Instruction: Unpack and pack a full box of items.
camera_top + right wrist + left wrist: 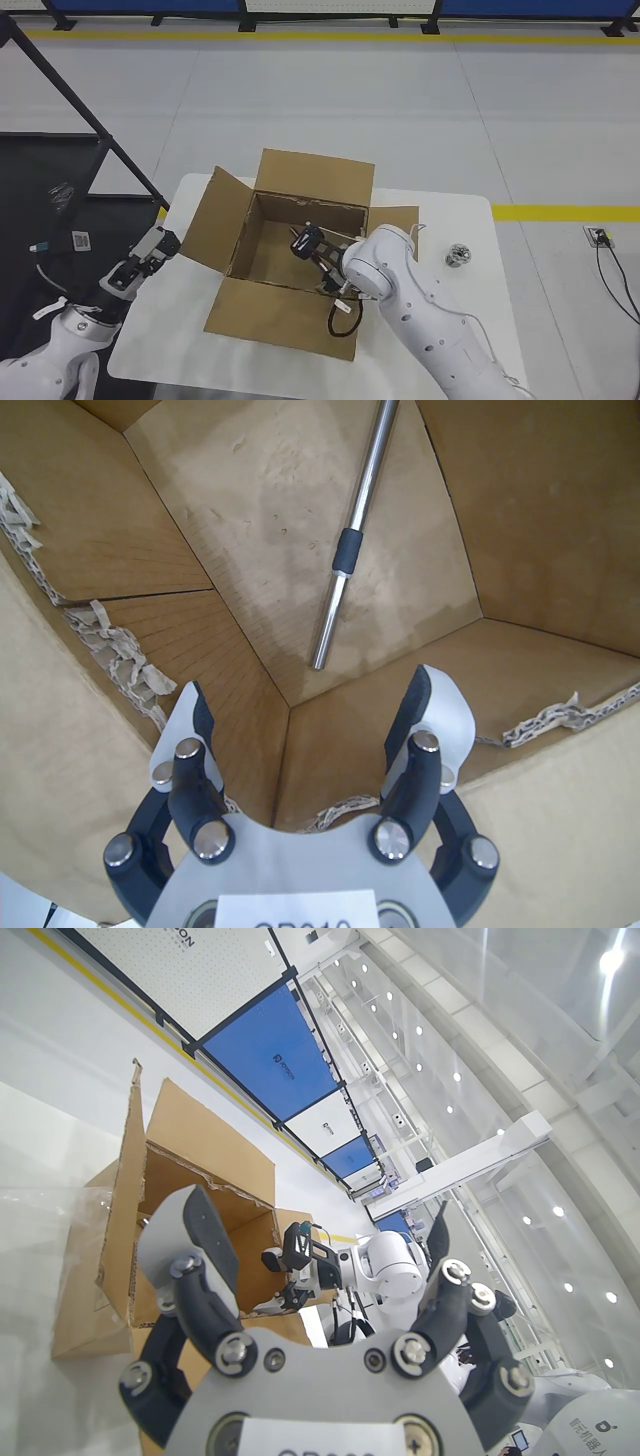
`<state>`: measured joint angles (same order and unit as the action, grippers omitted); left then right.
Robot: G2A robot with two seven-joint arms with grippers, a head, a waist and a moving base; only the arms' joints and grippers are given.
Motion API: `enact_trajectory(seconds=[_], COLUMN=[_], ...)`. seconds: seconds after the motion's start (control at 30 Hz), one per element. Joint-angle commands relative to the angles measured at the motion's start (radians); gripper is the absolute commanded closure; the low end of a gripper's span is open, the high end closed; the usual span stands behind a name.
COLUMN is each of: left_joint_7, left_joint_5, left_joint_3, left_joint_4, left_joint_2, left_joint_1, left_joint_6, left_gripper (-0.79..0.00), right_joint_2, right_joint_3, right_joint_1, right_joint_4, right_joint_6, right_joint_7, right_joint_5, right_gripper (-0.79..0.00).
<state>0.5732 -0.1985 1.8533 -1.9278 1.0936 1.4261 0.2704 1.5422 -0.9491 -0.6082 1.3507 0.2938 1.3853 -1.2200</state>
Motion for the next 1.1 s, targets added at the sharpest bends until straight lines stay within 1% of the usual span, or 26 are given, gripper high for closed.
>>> enact_trajectory(seconds=[0.0, 0.3, 0.47, 0.7, 0.77, 0.87, 0.93, 1.0, 1.07], left_joint_7=[0.001, -0.004, -0.008, -0.014, -0.015, -0.015, -0.016, -0.016, -0.017], left_joint_5=[0.0, -0.001, 0.002, -0.003, -0.005, -0.008, -0.014, -0.018, -0.022], left_joint_3=[-0.001, -0.004, -0.004, -0.004, -0.003, 0.001, 0.005, 0.009, 0.014], left_joint_4=[0.001, 0.003, 0.003, 0.007, 0.009, 0.011, 0.014, 0.019, 0.023], left_joint_2=[-0.001, -0.003, -0.004, -0.006, -0.006, -0.007, -0.008, -0.008, -0.009], left_joint_1=[-0.001, -0.003, -0.003, -0.002, -0.001, -0.002, -0.002, -0.001, -0.001], left_joint_6=[0.001, 0.0, -0.002, -0.002, -0.002, -0.001, 0.0, 0.001, 0.001], left_gripper=[-0.785, -0.785, -0.785, -0.785, -0.785, -0.785, -0.785, -0.785, -0.785], right_joint_2=[-0.004, -0.023, -0.027, -0.022, -0.017, -0.004, 0.008, 0.023, 0.041], right_joint_3=[-0.008, -0.065, -0.084, -0.066, -0.052, -0.01, 0.02, 0.052, 0.09], right_joint_1=[-0.011, -0.04, -0.04, -0.015, 0.004, 0.048, 0.085, 0.124, 0.166], right_joint_4=[0.018, 0.053, 0.05, 0.029, 0.004, -0.06, -0.118, -0.192, -0.273], right_joint_6=[-0.012, -0.034, -0.043, -0.036, -0.037, -0.05, -0.047, -0.05, -0.066], right_joint_7=[0.016, 0.036, 0.0, -0.071, -0.095, -0.118, -0.132, -0.149, -0.165], right_joint_5=[-0.013, -0.029, -0.026, 0.001, 0.012, 0.016, 0.035, 0.052, 0.064], right_gripper=[-0.73, -0.72, -0.693, -0.702, -0.68, -0.686, -0.677, -0.643, -0.628])
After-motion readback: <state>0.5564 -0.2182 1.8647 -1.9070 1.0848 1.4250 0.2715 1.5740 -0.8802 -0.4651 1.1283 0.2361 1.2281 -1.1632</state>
